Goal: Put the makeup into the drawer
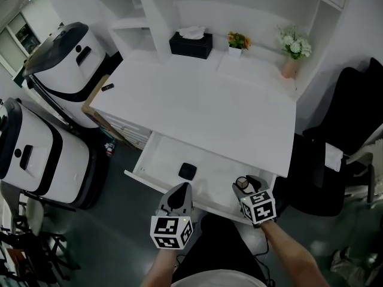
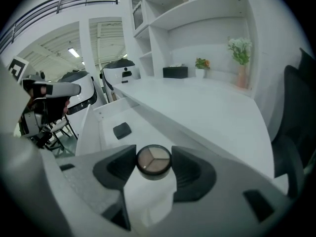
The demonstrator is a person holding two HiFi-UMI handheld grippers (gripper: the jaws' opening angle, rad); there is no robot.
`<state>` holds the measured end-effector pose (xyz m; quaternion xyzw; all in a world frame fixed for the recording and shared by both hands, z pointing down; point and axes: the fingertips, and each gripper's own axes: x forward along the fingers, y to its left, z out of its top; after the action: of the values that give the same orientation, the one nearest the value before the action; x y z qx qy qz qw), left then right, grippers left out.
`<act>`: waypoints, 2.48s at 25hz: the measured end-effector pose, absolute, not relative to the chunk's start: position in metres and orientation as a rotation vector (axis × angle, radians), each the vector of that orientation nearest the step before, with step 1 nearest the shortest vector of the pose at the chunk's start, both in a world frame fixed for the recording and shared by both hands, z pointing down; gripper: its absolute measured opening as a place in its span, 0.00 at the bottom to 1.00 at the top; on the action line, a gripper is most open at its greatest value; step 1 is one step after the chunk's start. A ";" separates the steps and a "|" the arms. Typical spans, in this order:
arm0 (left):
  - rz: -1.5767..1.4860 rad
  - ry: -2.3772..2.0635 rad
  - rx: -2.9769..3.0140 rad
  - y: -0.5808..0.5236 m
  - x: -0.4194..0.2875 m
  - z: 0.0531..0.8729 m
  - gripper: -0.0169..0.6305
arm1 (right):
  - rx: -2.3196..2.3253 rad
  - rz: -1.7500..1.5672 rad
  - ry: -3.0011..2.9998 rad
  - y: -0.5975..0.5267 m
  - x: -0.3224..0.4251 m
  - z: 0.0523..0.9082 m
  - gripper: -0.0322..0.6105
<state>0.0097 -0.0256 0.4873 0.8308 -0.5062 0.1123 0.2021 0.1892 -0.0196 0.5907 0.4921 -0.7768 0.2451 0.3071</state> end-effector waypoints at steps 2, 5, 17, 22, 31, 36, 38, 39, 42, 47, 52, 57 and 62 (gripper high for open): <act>0.321 -1.412 2.315 -0.025 0.010 0.490 0.03 | 1.283 0.652 -2.044 -0.018 0.189 0.600 0.39; 0.333 -1.414 2.307 -0.023 0.008 0.495 0.03 | 1.255 0.655 -2.025 -0.016 0.189 0.612 0.39; 0.353 -1.427 2.259 -0.026 -0.001 0.510 0.03 | 1.149 0.668 -1.973 -0.023 0.181 0.645 0.39; 0.357 -1.437 2.241 -0.030 -0.004 0.514 0.03 | 1.098 0.667 -1.942 -0.025 0.177 0.660 0.39; 0.355 -1.464 2.208 -0.038 -0.012 0.519 0.03 | 1.019 0.684 -1.891 -0.025 0.173 0.680 0.39; 0.355 -1.476 2.186 -0.038 -0.017 0.523 0.03 | 0.980 0.681 -1.872 -0.021 0.172 0.688 0.39; 0.356 -1.480 2.179 -0.038 -0.018 0.525 0.03 | 0.971 0.681 -1.866 -0.020 0.172 0.691 0.39; 0.357 -1.481 2.176 -0.038 -0.019 0.526 0.03 | 0.968 0.683 -1.865 -0.019 0.173 0.692 0.39; 0.361 -1.486 2.168 -0.037 -0.020 0.527 0.03 | 0.959 0.690 -1.858 -0.017 0.174 0.695 0.39; 0.360 -1.494 2.165 -0.037 -0.019 0.526 0.03 | 0.950 0.689 -1.850 -0.014 0.178 0.700 0.39; 0.365 -1.501 2.158 -0.036 -0.020 0.527 0.03 | 0.948 0.695 -1.846 -0.013 0.178 0.701 0.39; 0.366 -1.507 2.151 -0.035 -0.022 0.526 0.03 | 0.957 0.686 -1.835 -0.014 0.180 0.701 0.39; 0.371 -1.508 2.150 -0.034 -0.021 0.527 0.03 | 0.964 0.689 -1.845 -0.014 0.180 0.701 0.39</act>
<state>-0.0206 -0.0337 0.5267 0.7866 -0.5515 0.1358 0.2423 0.1805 -0.0143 0.7005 0.3911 -0.7485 0.2795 0.4567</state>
